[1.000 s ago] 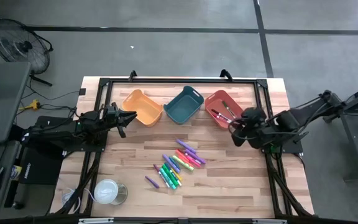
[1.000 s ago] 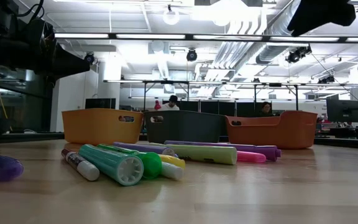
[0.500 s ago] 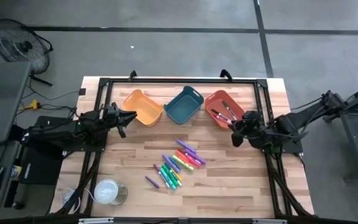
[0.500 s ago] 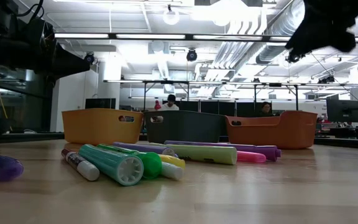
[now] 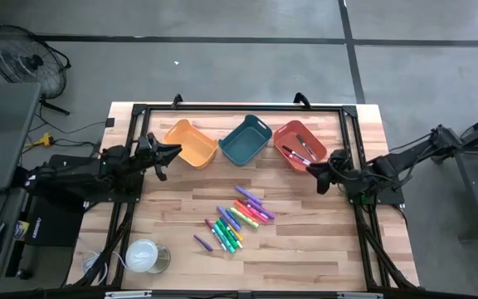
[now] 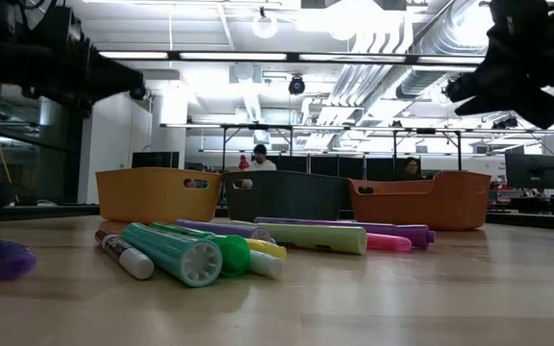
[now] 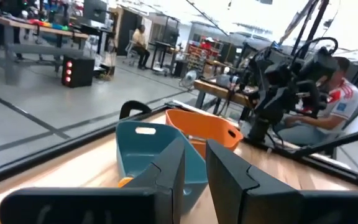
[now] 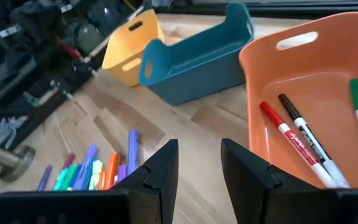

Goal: Pick & Place Markers
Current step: Put the top purple highlighter pen into the blue bin

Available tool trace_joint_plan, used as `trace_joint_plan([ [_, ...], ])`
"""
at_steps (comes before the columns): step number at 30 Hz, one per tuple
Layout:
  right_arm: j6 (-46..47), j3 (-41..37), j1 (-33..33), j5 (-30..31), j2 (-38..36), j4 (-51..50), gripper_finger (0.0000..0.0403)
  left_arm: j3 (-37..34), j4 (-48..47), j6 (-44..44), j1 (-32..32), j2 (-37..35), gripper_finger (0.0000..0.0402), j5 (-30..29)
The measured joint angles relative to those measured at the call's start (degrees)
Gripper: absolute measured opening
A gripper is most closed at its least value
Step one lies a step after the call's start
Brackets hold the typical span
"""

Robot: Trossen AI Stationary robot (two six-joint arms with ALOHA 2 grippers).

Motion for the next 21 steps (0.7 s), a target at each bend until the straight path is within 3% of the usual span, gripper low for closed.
trace_joint_plan([
  [10,-0.02,-7.98,0.00,4.66,-8.56,5.17,0.0110,11.66,-0.57,2.52,0.00,21.91,0.0062,4.67],
  [16,-5.33,-14.78,-0.97,5.83,-11.07,20.06,0.0110,17.74,-0.63,3.59,0.00,34.25,0.0062,9.36],
  [21,-11.02,-20.52,-4.45,4.50,-12.47,33.55,0.0110,21.13,-0.58,6.47,0.04,38.23,0.0062,11.81],
])
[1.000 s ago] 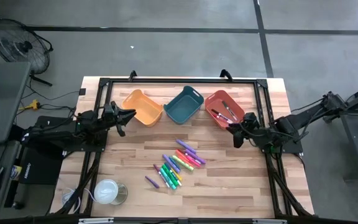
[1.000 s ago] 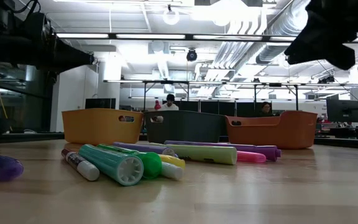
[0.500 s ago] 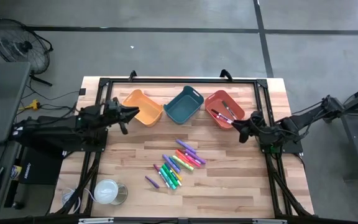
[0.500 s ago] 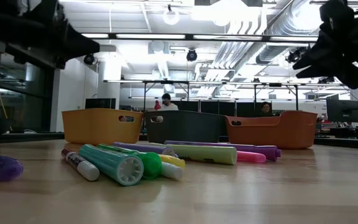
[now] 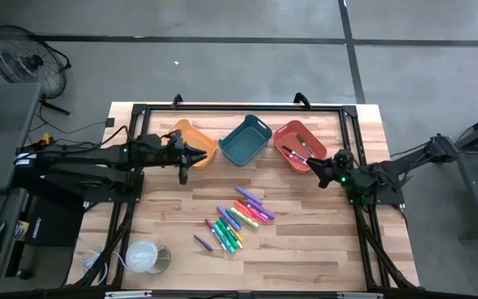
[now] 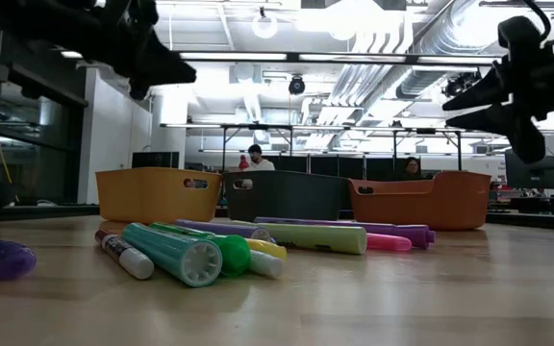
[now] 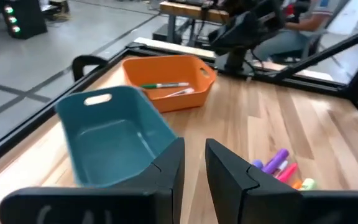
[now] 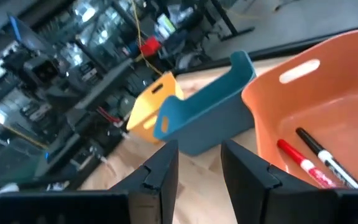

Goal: Pick & Place Markers
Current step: Put the top purple highlighter pen into the blue bin

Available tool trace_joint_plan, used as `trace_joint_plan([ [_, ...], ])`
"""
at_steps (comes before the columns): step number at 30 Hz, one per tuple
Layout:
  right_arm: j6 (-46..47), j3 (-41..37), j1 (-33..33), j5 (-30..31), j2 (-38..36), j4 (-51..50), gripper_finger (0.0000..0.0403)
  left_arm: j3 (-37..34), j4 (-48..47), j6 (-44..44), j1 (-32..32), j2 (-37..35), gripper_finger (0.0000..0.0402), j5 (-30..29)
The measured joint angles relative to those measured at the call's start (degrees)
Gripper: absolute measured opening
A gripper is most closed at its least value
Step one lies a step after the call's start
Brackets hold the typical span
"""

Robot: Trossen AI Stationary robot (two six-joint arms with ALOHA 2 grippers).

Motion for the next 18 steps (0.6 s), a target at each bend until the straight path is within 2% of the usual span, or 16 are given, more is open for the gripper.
trace_joint_plan([
  [2,-1.85,-1.94,-1.97,-1.95,-0.53,3.66,0.0110,1.00,0.08,0.51,0.00,1.38,0.0062,1.11],
  [7,-5.77,-1.71,-7.35,-7.85,-0.85,4.29,0.0108,3.03,-1.18,1.00,2.09,3.47,0.0062,4.20],
  [12,-9.27,-1.64,-12.13,-12.37,-0.79,3.60,0.0096,8.54,-11.38,4.79,6.16,5.73,0.0062,11.62],
  [18,-16.82,-1.64,-13.98,-12.36,-0.78,3.41,0.0086,16.96,-22.94,14.08,7.06,10.37,0.0062,12.99],
])
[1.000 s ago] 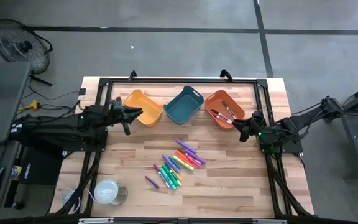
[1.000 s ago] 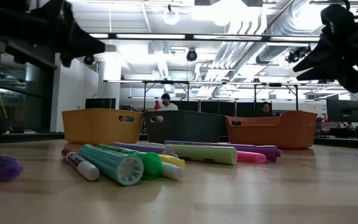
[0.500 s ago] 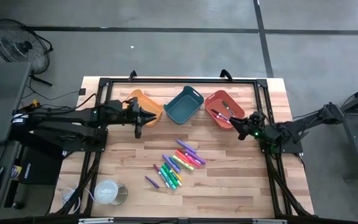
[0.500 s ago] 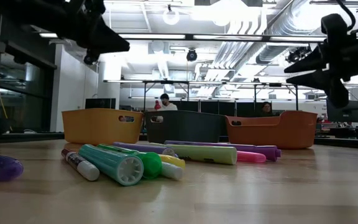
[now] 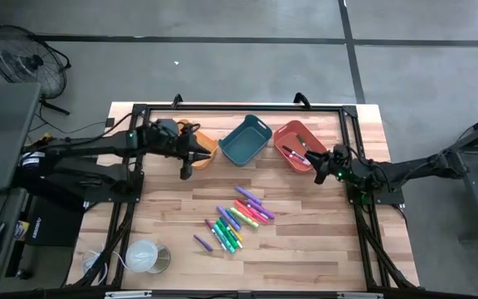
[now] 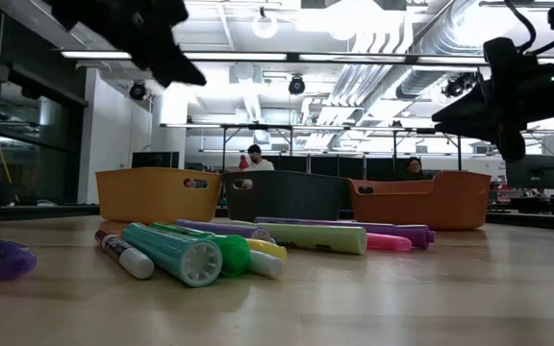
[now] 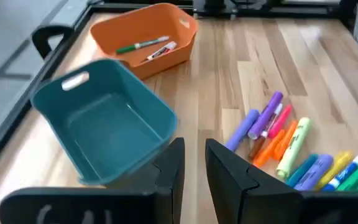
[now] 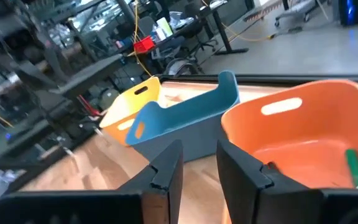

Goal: Pick & Place Markers
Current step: Put the top purple highlighter pen into the blue bin

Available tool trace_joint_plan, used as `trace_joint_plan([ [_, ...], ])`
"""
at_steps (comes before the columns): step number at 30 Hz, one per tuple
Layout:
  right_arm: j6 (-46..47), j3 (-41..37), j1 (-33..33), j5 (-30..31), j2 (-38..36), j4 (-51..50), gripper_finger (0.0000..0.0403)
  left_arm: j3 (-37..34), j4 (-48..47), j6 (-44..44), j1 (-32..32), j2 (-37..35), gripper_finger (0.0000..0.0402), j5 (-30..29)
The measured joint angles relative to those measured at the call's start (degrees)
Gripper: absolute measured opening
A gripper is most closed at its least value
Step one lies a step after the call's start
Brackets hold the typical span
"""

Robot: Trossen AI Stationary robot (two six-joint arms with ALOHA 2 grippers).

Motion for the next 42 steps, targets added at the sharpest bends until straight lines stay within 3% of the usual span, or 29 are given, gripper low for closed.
trace_joint_plan([
  [4,-3.16,0.00,0.01,-0.34,-0.01,-0.03,0.0085,3.45,-6.09,4.15,0.00,4.19,0.0062,2.93],
  [13,-3.63,0.00,0.01,-0.74,0.01,-0.46,0.0085,8.39,-6.68,12.43,-1.95,12.90,0.0062,6.34],
  [20,-3.63,0.00,0.01,-2.61,0.17,-1.47,0.0085,13.43,-8.85,21.34,-6.55,22.11,0.0065,-0.27],
  [31,-3.15,0.00,0.01,-2.75,0.14,-2.70,0.0085,22.76,-12.91,24.21,-8.79,35.25,0.0158,-0.01],
  [42,-1.96,0.00,0.03,-2.75,0.15,-4.03,0.0085,32.64,-17.27,31.32,-10.95,45.21,0.0167,-1.49],
])
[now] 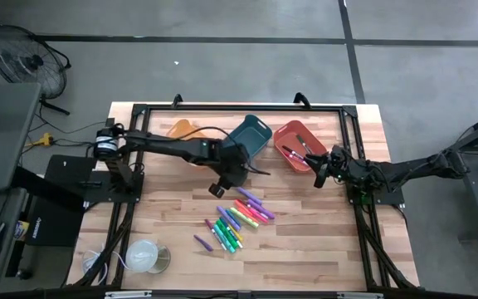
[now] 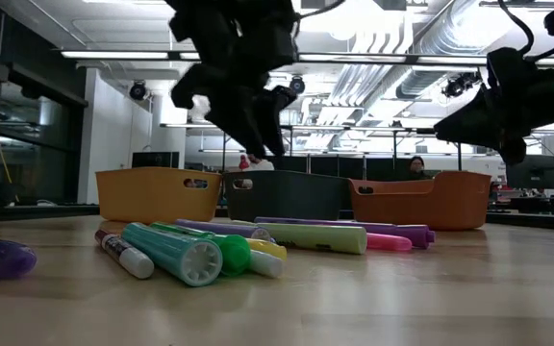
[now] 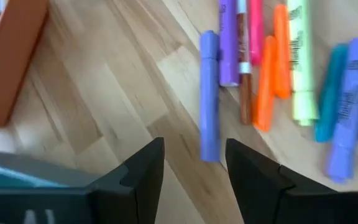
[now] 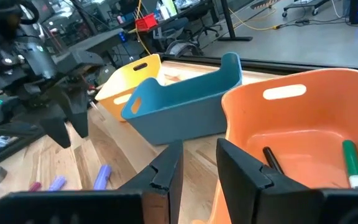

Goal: Pick & Place Markers
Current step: Put the top purple highlighter pen into the blue bin

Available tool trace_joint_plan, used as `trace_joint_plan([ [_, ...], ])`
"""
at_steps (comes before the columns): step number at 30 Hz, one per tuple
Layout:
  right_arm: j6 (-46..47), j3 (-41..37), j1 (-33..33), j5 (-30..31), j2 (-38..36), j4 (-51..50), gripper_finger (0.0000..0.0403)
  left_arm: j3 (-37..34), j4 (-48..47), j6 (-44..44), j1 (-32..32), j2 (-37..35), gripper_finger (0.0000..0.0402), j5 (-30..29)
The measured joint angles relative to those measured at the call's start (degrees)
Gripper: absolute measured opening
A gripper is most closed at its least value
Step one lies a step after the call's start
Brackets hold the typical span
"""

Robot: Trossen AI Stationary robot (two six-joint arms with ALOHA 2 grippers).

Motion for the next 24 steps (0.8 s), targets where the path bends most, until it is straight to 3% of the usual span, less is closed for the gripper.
trace_joint_plan([
  [8,0.08,0.00,0.02,-0.55,0.06,-0.37,0.0085,2.77,-1.40,2.46,-1.55,5.48,0.0167,-0.71],
  [24,0.00,0.00,0.02,-0.57,0.06,-0.92,0.0085,3.12,2.26,6.48,-1.85,7.67,0.0167,-1.81],
])
